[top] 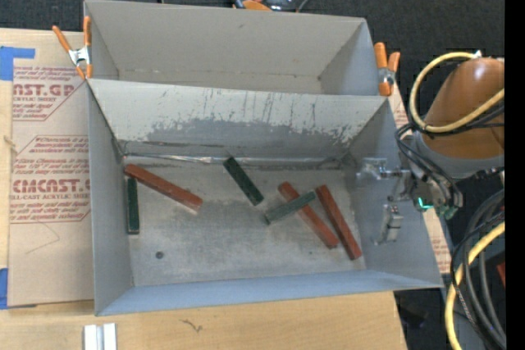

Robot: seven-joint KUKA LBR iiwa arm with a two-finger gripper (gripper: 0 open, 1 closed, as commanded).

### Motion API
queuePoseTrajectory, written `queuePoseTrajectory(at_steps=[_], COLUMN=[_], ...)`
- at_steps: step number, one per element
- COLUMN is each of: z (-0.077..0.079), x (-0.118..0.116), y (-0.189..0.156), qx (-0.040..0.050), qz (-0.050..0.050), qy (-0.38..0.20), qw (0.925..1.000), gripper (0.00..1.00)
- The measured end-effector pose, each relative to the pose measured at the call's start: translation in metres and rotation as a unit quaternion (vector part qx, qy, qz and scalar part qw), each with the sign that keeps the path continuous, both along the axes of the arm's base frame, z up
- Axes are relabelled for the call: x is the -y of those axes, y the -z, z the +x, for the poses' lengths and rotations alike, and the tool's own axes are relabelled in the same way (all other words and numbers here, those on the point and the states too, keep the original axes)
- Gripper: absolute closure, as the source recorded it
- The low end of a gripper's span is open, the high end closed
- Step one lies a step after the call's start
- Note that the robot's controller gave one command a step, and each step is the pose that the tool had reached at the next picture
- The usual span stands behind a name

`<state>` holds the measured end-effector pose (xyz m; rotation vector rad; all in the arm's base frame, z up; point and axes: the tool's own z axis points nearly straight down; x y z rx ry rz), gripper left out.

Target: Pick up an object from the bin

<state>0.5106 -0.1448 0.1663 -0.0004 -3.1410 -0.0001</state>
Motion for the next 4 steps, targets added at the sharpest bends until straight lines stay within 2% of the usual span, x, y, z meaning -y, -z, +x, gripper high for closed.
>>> queuePoseTrajectory(at_steps=[1, 2, 3, 4], z=[0.035, 0.041, 0.036, 0.049], x=[-0.042, -0.04, -0.04, -0.043], y=[0.099, 0.089, 0.095, 0.096], qx=[0.0001, 0.0111, 0.0025, 0.0011], qz=[0.001, -0.001, 0.0, 0.0], qy=[0.042, 0.043, 0.043, 0.126], qw=[0.9991, 0.999, 0.9991, 0.9921], gripper=[0.0, 1.0, 0.0, 0.0])
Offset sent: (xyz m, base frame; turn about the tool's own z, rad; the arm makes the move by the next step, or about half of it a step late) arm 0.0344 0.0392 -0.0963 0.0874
